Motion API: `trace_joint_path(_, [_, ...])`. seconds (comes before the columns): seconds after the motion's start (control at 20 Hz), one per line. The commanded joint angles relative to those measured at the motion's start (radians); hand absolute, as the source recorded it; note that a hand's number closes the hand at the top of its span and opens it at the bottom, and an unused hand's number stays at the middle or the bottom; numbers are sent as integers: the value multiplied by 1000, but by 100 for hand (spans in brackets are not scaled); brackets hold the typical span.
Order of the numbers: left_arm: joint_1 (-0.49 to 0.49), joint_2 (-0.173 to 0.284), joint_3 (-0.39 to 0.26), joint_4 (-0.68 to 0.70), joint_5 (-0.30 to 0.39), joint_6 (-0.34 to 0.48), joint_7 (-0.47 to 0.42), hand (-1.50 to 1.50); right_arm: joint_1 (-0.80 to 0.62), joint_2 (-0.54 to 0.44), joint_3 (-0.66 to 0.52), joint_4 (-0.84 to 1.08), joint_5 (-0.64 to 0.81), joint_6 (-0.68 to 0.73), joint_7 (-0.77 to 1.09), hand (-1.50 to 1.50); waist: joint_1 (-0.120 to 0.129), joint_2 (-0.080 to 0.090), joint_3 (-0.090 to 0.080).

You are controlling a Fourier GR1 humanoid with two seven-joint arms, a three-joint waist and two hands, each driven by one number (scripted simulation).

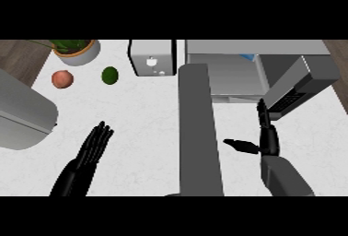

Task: Pick up the milk, place it into the microwave and close the microwave

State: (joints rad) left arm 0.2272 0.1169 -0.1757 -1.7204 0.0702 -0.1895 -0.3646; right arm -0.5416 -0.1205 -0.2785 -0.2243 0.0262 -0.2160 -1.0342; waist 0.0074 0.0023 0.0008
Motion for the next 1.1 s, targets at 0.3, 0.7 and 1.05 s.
trace_joint_path(0.3, [-17, 30, -64, -28, 5, -72, 105, 150, 224, 18, 2, -163, -81, 339, -125, -150, -30, -11, -1])
trace_joint_path(0.7, [-89, 27, -145, 112, -169, -53, 66, 150, 453, 39, 87, -504, -101, 380, -48, -150, -34, -10, -3])
trace_joint_path(1.05, [-157, 38, -261, 243, -340, -64, 2, 150, 670, -6, 126, -859, -150, 407, 120, -150, -38, -8, -4])
